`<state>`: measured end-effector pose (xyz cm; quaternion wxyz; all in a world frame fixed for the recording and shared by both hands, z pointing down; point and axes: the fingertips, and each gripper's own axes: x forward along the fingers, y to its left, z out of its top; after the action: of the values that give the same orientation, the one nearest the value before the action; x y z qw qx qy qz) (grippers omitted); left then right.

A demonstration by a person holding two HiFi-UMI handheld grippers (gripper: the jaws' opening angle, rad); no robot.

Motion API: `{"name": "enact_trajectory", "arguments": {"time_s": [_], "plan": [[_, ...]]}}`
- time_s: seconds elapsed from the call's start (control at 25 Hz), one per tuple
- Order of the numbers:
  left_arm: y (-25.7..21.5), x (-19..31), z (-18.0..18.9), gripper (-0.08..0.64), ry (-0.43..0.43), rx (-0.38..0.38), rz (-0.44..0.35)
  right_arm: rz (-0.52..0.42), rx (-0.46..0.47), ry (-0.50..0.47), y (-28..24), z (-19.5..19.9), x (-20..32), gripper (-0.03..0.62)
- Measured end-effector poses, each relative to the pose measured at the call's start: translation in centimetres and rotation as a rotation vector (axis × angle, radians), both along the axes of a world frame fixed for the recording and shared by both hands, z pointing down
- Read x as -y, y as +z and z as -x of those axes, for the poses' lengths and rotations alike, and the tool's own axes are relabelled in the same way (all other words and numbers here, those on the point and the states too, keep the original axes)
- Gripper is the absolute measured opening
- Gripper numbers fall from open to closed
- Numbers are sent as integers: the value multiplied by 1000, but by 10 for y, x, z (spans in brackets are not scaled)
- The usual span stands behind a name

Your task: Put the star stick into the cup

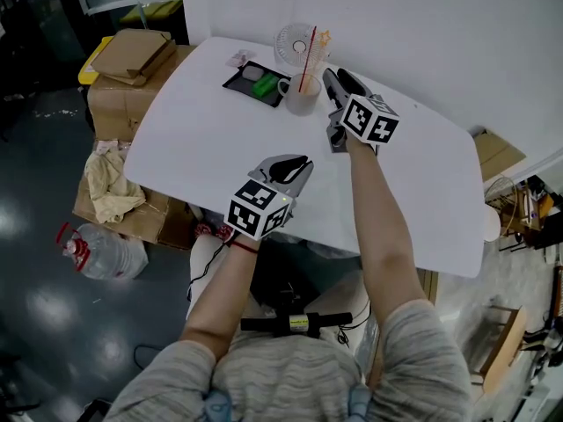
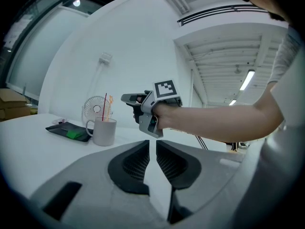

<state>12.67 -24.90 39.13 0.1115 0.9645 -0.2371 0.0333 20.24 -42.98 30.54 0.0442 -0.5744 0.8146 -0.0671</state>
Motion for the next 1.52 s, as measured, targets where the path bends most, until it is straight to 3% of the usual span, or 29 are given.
{"name": "enact_trajectory", "arguments": {"time_s": [0.32,0.72,0.88,1.04,1.28,1.52], "plan": [[-4,-10,-4,54,4,20,-17,-19,87,-29,3,-6,-63,114],[-5,-29,-8,54,1,30,-26,-29,68,-55,19,-5,-155,100],[-6,-39,-7,54,-16,25,-33,-36,82,-56,26,3,-189,64],[-6,-52,-11,54,-21,14,-45,-41,123,-20,39,9,-219,22],[0,-75,-17,54,-16,18,-69,-6,225,60,70,9,-252,9],[3,-88,-19,54,-13,36,-67,-7,193,96,78,7,-260,8]]}}
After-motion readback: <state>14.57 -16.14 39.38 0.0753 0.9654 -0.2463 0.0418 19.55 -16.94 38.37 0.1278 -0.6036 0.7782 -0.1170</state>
